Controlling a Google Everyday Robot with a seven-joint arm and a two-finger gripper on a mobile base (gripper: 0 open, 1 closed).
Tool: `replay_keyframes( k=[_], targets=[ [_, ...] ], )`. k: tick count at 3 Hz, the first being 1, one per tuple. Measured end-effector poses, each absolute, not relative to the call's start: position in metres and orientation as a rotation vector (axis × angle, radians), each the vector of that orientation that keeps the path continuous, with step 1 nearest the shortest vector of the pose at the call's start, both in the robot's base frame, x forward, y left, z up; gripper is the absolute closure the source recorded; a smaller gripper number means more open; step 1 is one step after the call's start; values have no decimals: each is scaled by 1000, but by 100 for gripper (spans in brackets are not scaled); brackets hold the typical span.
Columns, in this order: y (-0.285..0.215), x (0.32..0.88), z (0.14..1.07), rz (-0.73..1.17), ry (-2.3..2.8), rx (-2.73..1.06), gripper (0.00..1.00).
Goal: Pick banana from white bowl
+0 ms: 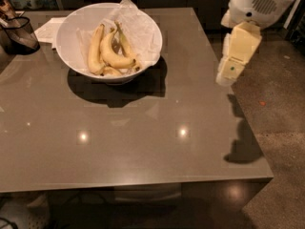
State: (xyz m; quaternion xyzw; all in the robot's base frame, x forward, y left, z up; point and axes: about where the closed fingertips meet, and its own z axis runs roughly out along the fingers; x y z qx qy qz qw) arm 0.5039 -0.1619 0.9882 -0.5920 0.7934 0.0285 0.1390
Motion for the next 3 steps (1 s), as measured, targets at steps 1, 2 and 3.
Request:
replay_keyframes(
  k=[1,2,3],
  targets=[
    [-158,509,990,85,2257,-1689,0],
    [-124,522,1001,103,2222,-1687,0],
    [-97,536,1007,90,2215,-1714,0]
  ],
)
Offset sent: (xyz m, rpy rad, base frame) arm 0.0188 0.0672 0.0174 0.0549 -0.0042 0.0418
